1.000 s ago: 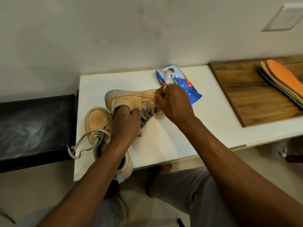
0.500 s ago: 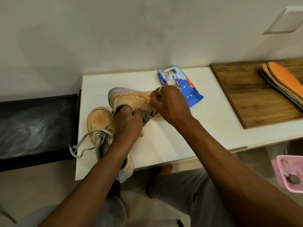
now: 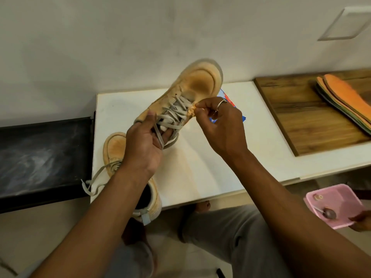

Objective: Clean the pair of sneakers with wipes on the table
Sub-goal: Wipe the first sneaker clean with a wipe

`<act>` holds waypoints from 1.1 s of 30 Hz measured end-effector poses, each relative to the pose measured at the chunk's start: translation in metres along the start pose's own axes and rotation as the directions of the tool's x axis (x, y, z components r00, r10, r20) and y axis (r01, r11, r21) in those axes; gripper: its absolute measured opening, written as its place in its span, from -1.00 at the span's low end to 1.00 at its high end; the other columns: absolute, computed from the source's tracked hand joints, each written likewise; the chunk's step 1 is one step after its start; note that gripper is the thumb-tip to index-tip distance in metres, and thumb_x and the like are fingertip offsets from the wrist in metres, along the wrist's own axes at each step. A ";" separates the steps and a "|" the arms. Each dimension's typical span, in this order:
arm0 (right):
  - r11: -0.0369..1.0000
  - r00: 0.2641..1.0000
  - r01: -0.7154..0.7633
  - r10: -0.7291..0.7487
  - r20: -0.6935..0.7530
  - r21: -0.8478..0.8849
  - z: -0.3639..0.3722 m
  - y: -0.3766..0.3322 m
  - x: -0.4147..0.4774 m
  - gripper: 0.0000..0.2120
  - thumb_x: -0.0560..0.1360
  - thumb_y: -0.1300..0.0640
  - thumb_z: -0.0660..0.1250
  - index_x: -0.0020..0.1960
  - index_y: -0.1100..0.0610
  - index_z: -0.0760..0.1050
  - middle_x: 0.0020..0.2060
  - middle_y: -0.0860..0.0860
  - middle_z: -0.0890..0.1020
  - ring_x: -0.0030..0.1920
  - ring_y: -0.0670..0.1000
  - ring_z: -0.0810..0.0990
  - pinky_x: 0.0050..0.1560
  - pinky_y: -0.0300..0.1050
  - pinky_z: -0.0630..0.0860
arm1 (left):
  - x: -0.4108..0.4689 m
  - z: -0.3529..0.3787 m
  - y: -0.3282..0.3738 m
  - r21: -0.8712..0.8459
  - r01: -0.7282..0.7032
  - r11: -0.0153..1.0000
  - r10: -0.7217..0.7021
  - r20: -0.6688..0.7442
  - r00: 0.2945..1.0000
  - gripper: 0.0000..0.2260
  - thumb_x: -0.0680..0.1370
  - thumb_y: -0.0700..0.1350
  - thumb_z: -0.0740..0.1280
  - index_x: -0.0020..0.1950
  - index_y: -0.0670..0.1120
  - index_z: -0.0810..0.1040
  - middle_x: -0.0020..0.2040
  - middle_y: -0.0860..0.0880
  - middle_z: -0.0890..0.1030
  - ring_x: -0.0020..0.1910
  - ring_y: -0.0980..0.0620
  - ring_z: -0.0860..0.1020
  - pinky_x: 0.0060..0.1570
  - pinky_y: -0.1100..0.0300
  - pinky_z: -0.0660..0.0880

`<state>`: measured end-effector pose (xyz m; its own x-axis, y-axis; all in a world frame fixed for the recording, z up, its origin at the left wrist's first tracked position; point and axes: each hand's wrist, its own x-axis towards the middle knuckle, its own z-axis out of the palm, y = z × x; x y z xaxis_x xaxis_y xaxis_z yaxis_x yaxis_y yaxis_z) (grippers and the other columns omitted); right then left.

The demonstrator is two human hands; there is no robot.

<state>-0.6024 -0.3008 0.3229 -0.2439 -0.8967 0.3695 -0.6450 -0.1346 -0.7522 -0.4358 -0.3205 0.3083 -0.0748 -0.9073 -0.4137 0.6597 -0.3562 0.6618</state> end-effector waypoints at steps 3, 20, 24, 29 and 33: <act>0.994 0.994 0.095 -0.092 -0.061 0.053 0.000 -0.006 0.000 -0.91 0.54 0.16 0.38 0.02 0.14 0.62 -0.12 -0.09 0.64 -0.08 -0.12 0.60 -0.04 -0.28 0.52 | -0.001 0.000 0.003 -0.082 0.042 0.996 -0.038 0.047 0.998 -0.82 0.69 -0.12 0.20 0.08 -0.15 0.58 -0.04 -0.10 0.73 -0.08 -0.03 0.72 -0.29 0.15 0.63; 0.972 0.977 0.204 -0.195 -0.087 0.115 0.004 -0.014 -0.003 -0.91 0.55 0.21 0.39 0.04 0.20 0.61 -0.07 0.01 0.66 -0.04 -0.07 0.61 0.01 -0.10 0.57 | -0.003 0.012 0.026 -0.227 0.024 0.974 0.026 0.214 0.977 -0.71 0.69 -0.06 0.17 0.23 -0.20 0.56 0.10 -0.15 0.69 0.02 -0.08 0.69 -0.24 0.15 0.66; 0.963 0.967 0.215 -0.187 -0.171 0.163 -0.001 -0.015 -0.001 -0.90 0.53 0.28 0.39 0.02 0.28 0.60 -0.12 -0.03 0.62 -0.07 -0.13 0.60 -0.02 -0.26 0.52 | -0.018 0.020 0.014 -0.232 0.073 0.970 -0.033 0.173 0.984 -0.76 0.69 -0.09 0.19 0.14 -0.21 0.58 0.00 -0.15 0.72 -0.07 -0.04 0.71 -0.18 0.12 0.66; 0.976 0.974 0.152 -0.121 -0.189 0.157 -0.010 -0.008 0.000 -0.93 0.51 0.30 0.38 -0.02 0.26 0.61 -0.19 -0.05 0.61 -0.17 -0.11 0.58 -0.10 -0.29 0.48 | -0.039 0.031 -0.004 -0.345 0.220 0.912 -0.168 0.175 0.970 -0.77 0.68 -0.11 0.22 0.11 -0.24 0.59 -0.02 -0.18 0.72 -0.10 -0.04 0.73 -0.15 0.16 0.68; 0.983 0.996 -0.023 0.039 -0.081 0.184 -0.023 0.006 0.004 -0.91 0.47 0.26 0.36 -0.06 0.16 0.63 -0.30 0.07 0.62 -0.28 0.08 0.57 -0.22 -0.01 0.56 | -0.051 0.033 -0.016 -0.263 0.369 0.891 -0.306 0.251 0.918 -0.86 0.58 -0.23 0.30 0.07 -0.26 0.59 0.01 -0.20 0.71 -0.06 -0.07 0.72 0.07 0.15 0.62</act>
<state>-0.6238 -0.2953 0.3324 -0.3265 -0.8640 0.3832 -0.4950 -0.1891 -0.8481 -0.4667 -0.2755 0.3394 -0.4586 -0.7802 -0.4255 0.7572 -0.5936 0.2724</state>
